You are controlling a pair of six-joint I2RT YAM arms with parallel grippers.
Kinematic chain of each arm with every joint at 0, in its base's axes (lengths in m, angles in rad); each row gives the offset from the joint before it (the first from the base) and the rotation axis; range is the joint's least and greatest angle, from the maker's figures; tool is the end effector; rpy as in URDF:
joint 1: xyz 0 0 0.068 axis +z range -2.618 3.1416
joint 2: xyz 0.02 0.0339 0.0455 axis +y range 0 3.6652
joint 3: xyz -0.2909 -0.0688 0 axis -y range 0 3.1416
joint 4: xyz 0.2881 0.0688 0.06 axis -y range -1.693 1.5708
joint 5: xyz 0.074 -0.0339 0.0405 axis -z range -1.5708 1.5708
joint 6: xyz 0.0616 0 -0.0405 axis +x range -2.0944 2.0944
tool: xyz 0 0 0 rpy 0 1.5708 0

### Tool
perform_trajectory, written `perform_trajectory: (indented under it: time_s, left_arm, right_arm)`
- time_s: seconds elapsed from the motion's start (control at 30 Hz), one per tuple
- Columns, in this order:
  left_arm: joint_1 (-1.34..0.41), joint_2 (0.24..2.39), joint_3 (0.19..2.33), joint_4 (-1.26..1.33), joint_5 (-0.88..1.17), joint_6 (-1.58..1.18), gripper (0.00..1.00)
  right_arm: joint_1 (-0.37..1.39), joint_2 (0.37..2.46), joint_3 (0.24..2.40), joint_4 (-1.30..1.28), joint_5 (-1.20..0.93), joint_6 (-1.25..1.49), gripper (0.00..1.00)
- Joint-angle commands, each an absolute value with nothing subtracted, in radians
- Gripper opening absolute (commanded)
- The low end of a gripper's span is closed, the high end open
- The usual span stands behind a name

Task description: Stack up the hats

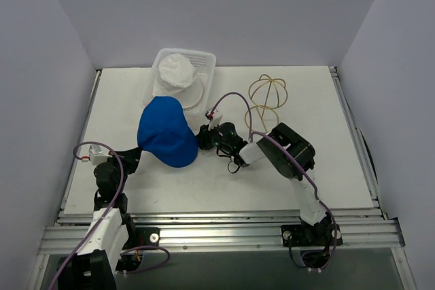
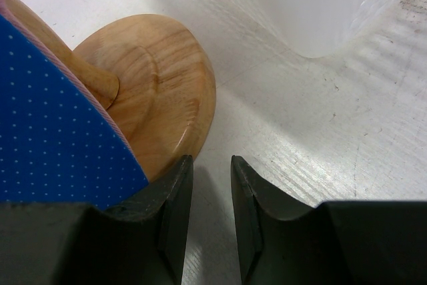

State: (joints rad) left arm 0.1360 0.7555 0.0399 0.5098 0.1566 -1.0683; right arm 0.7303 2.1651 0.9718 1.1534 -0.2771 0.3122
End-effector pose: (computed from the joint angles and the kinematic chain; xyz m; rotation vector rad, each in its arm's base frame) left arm 0.1965 0.0172 0.1417 -0.9472 1.5857 -0.8026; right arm 0.3449 0.3314 0.1035 -0.5735 1.6097 1.0152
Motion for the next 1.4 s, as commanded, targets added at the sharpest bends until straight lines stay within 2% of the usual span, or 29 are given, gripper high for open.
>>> perform_trajectory:
  time_s: [0.0,0.07,0.1,0.2,0.23,0.5,0.7,0.83,1.03,1.2,1.37]
  left_arm:
    - [0.133,0.767,0.058,0.505,0.129,-1.037,0.02]
    - [0.132,0.764,0.064,0.52,0.156,-1.029,0.04]
    - [0.133,0.759,0.071,0.519,0.169,-1.025,0.14]
    - [0.133,0.733,0.107,0.48,0.207,-1.009,0.29]
    - [0.133,0.707,0.121,0.453,0.209,-1.005,0.36]
    - [0.138,0.539,0.343,-0.011,0.089,-0.914,0.52]
    - [0.138,0.534,0.481,-0.196,0.009,-0.868,0.55]
    - [0.138,0.618,0.564,-0.152,0.053,-0.827,0.55]
    - [0.126,0.853,0.751,-0.032,0.268,-0.729,0.53]
    - [0.091,0.948,0.868,-0.037,0.276,-0.701,0.52]
    - [-0.026,1.037,0.907,-0.017,0.189,-0.672,0.52]
  right_arm:
    - [0.741,2.123,0.962,1.146,-0.279,0.302,0.26]
    - [0.738,2.123,0.96,1.144,-0.278,0.301,0.26]
    - [0.739,2.122,0.959,1.143,-0.278,0.302,0.26]
    - [0.733,2.109,0.956,1.122,-0.259,0.31,0.26]
    - [0.729,2.097,0.956,1.109,-0.246,0.314,0.26]
    - [0.713,2.008,0.974,0.836,-0.066,0.39,0.26]
    - [0.718,1.924,0.948,0.776,-0.06,0.414,0.26]
    - [0.738,1.841,0.914,0.759,-0.046,0.437,0.26]
    - [0.842,1.741,0.885,0.733,-0.018,0.442,0.25]
    - [0.893,1.732,0.884,0.744,-0.026,0.468,0.25]
    - [0.92,1.789,0.888,0.805,-0.029,0.477,0.25]
